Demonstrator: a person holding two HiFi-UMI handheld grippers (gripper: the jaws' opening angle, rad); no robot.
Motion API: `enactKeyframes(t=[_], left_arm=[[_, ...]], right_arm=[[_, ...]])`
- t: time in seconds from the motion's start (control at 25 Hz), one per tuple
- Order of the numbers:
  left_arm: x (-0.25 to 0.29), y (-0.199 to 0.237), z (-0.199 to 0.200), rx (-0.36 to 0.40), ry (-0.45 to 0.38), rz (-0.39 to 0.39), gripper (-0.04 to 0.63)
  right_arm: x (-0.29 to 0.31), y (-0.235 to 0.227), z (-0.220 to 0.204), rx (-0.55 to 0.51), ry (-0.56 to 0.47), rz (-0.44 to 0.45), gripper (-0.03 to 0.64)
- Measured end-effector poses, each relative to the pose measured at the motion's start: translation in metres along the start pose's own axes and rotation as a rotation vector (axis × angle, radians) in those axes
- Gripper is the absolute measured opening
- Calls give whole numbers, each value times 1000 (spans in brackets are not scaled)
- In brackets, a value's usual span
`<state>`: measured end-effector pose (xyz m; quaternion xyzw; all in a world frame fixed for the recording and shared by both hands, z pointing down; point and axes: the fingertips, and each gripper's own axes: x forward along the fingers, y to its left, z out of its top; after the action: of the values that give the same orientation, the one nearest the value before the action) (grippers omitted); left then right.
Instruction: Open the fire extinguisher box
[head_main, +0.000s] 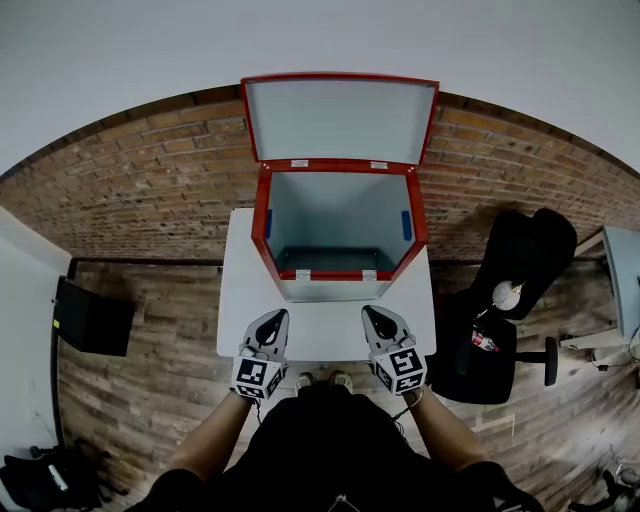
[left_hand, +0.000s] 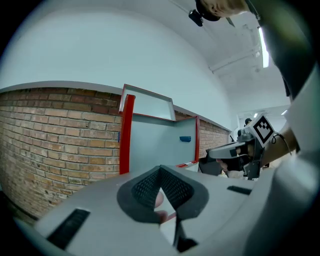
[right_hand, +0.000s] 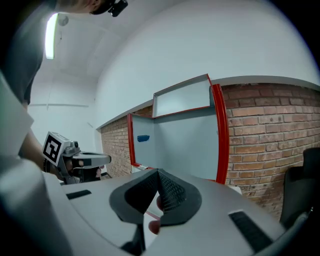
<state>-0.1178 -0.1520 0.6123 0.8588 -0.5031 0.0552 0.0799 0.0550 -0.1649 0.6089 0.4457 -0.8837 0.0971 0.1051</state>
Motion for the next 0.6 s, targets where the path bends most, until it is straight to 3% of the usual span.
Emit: enactKeyframes(t=[0.2,0.6], left_arm=[[-1,-2,-5,-14,35,-9,49],[2,-4,-2,-6,26,-17,49]], right_arm=[[1,-4,4,17,-14,-15,18],[0,-10,3,23,-11,-35,18]])
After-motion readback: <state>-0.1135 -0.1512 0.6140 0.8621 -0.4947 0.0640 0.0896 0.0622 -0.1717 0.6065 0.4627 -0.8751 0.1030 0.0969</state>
